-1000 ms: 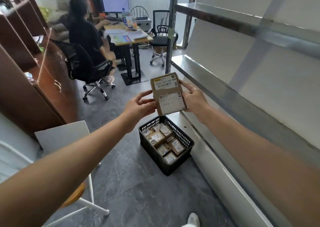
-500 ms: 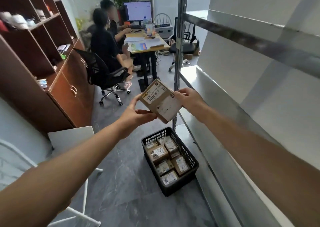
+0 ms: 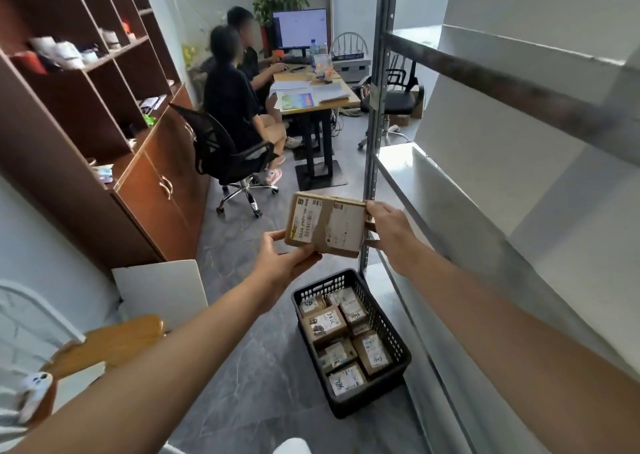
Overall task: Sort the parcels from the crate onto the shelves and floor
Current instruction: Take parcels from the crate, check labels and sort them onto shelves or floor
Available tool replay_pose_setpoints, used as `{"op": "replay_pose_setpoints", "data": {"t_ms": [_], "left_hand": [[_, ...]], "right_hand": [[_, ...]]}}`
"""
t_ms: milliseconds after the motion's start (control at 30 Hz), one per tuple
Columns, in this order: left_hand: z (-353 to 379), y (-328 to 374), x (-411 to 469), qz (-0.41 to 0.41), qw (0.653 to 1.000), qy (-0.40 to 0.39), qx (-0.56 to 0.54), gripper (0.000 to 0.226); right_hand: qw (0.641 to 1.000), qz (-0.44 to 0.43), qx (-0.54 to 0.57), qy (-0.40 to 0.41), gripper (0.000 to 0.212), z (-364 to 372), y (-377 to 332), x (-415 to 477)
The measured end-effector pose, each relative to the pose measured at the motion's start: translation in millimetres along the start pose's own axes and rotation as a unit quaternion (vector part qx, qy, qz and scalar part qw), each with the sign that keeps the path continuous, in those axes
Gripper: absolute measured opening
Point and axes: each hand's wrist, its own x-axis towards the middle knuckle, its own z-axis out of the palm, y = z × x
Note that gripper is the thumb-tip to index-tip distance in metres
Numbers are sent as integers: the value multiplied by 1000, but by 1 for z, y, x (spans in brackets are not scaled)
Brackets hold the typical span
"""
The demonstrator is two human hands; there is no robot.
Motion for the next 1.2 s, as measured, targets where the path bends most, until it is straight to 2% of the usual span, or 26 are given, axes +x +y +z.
{"op": "replay_pose_setpoints", "data": {"t_ms": [133, 233, 367, 533, 833, 1200], "left_hand": [[-4, -6, 36, -41, 996, 57, 62, 24], [-17, -9, 69, -30, 990, 80, 111, 25], [-35, -1, 118, -31, 992, 83, 85, 16], [-56, 29, 176, -11, 993, 73, 86, 4], [-72, 72, 244, -12, 998, 19, 63, 6], [-24, 49, 288, -60, 992, 27, 109, 10]], "right_hand": [[1000, -12, -14, -3, 22, 3, 4, 25], [998, -7, -55, 24, 15, 10, 4, 52], [996, 4, -84, 42, 8, 30, 0, 90], [995, -1, -82, 55, 12, 65, -15, 137], [990, 1, -84, 115, 14, 101, -34, 190], [980, 6, -156, 124, 16, 68, -31, 238]]}}
